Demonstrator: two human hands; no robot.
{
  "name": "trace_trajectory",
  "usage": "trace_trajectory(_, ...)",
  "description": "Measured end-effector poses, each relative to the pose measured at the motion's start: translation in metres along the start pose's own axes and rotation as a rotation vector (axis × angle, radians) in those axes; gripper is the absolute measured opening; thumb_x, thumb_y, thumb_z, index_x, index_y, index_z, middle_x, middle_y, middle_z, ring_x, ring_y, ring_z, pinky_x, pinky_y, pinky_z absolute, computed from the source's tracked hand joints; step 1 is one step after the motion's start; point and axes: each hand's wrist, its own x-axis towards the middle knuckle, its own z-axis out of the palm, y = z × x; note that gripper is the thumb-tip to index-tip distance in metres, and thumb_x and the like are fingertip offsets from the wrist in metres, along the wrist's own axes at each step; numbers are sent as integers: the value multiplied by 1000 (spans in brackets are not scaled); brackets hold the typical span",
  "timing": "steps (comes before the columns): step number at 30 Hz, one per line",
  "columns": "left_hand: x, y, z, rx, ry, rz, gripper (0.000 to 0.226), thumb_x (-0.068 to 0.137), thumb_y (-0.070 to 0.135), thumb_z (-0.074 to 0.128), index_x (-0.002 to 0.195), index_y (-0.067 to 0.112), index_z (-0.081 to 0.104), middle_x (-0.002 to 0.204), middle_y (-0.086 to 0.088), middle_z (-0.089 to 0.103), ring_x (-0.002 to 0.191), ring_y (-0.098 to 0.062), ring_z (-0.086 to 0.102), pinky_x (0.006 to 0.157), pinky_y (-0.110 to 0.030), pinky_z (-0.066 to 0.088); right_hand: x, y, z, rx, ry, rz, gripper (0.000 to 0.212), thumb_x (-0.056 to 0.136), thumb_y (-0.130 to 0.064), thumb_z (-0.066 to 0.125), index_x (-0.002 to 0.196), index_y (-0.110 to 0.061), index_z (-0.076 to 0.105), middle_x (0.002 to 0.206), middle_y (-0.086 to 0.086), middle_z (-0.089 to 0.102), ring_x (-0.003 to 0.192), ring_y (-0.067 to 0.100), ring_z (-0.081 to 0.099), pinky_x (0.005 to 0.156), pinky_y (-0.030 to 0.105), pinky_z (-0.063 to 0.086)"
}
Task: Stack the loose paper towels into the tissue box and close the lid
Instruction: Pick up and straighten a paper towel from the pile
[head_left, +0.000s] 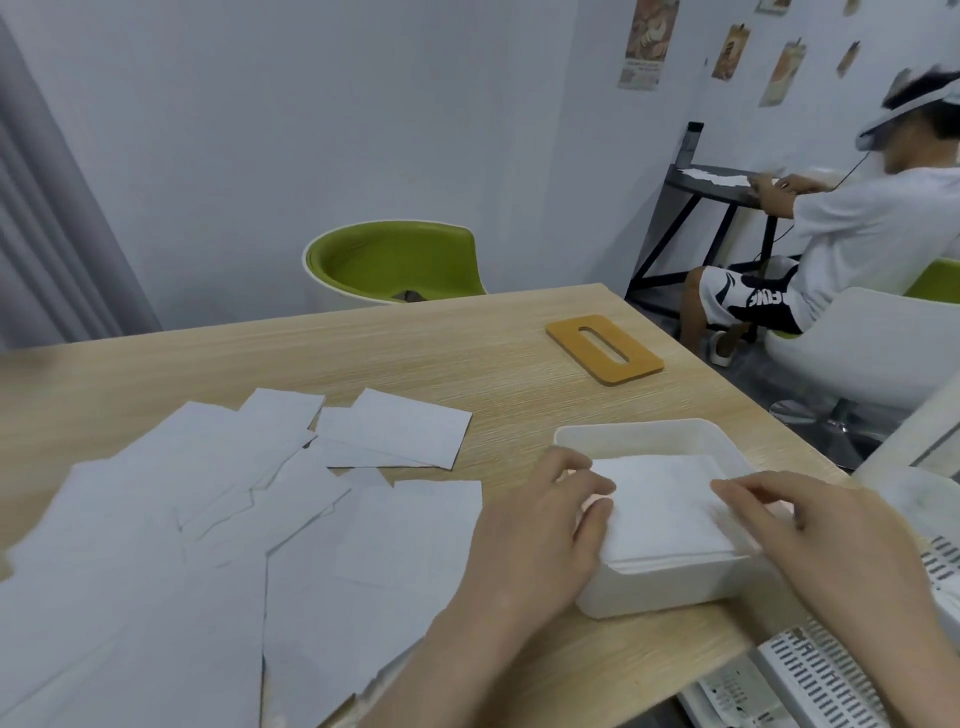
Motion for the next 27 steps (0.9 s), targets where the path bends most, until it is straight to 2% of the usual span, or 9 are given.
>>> trace_trajectory(3,-19,-14,-13,-71,111,-44,25,99,38,47,121,38,61,131,27,44,80,-4,54,76,-26,44,-13,-18,2,180,50,-63,14,80,-37,67,67,-42,66,63,-26,60,57,14,51,60,34,38)
trace_trajectory(5,-34,-28,-23,-52,154,-72,24,99,39,48,119,40,61,128,29,46,68,3,52,73,-23,43,-24,-35,7,294,27,-142,7,78,-34,68,74,-40,68,73,-21,65,68,14,51,63,35,40)
trace_trajectory(8,-60,-53,-40,3,191,-143,22,98,38,48,116,42,60,120,30,50,71,12,51,68,-15,38,-44,-63,23,416,-23,-257,6,80,-34,71,80,-39,69,84,-20,64,73,10,51,70,24,36)
trace_trajectory(10,-77,-70,-53,52,226,-215,21,97,38,49,113,44,61,114,30,53,70,10,51,64,-13,35,-57,-81,39,451,-68,-326,4,80,-39,72,82,-38,69,81,-20,63,72,8,50,71,20,36)
trace_trajectory(14,-105,-102,-74,141,277,-346,20,94,38,52,110,45,63,103,31,55,70,8,52,60,-12,32,-72,-105,77,499,-189,-366,5,82,-35,72,87,-37,70,82,-21,64,78,6,51,75,18,40)
trace_trajectory(17,-116,-119,-81,155,282,-393,20,95,35,53,110,43,63,100,30,56,75,8,51,61,-12,33,-72,-110,100,422,-286,-362,16,82,-27,73,91,-39,68,83,-22,62,89,2,51,78,14,39)
trace_trajectory(20,-123,-131,-81,175,271,-413,20,96,34,53,112,41,63,103,28,56,75,1,48,63,-12,33,-65,-111,121,316,-323,-385,15,84,-30,70,97,-36,67,95,-24,60,100,-1,47,83,15,35)
trace_trajectory(24,-126,-140,-76,177,242,-390,20,95,33,54,112,39,64,104,25,56,83,2,48,65,-10,33,-49,-113,145,164,-365,-369,31,86,-40,64,115,-32,62,113,-20,51,115,8,38,88,19,23)
trace_trajectory(27,-123,-144,-73,179,238,-371,20,95,32,56,111,38,66,107,23,56,88,2,51,65,-14,38,-31,-119,156,90,-414,-298,46,85,-49,61,127,-32,53,122,-15,46,121,10,33,94,24,24)
